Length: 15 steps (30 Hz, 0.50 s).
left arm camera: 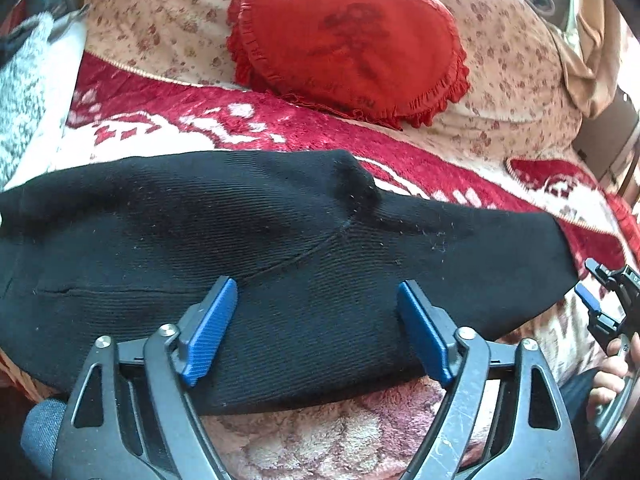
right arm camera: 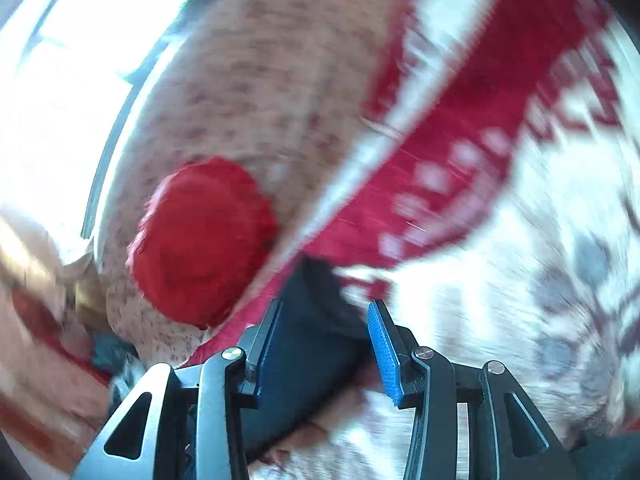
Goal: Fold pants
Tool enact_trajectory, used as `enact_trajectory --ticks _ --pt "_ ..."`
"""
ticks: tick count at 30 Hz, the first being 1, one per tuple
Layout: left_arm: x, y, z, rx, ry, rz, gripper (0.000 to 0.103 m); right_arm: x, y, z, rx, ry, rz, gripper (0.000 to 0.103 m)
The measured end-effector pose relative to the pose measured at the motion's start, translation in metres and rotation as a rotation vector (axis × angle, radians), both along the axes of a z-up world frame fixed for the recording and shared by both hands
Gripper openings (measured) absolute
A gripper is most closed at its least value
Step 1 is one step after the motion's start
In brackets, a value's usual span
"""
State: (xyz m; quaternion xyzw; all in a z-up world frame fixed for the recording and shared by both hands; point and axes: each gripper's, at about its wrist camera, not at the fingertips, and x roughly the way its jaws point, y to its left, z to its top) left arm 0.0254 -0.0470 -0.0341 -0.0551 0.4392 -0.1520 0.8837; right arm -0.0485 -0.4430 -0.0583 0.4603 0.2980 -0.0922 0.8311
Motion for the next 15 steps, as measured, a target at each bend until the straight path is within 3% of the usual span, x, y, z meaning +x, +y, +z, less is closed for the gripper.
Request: enact_trajectory --ticks 4,7,12,15 --pt "0.000 -0.002 -0.002 0.008 -0.006 -0.003 0.088 0.003 0.004 -0.021 -0.017 0.029 0.041 0.042" --pt "0.001 0.000 -0.002 -0.010 0.004 -0.010 0.088 0.001 0.001 -0.014 -0.044 0.006 0.089 0.042" --pt "0.000 0.012 0.001 -0.110 0.006 0.011 0.088 0.008 0.008 -0.009 -0.067 -0.024 0.141 0.041" --pt "0.000 0.014 0.001 -0.127 0.008 0.017 0.088 -0.001 0.002 -0.001 -0.099 -0.040 0.134 0.027"
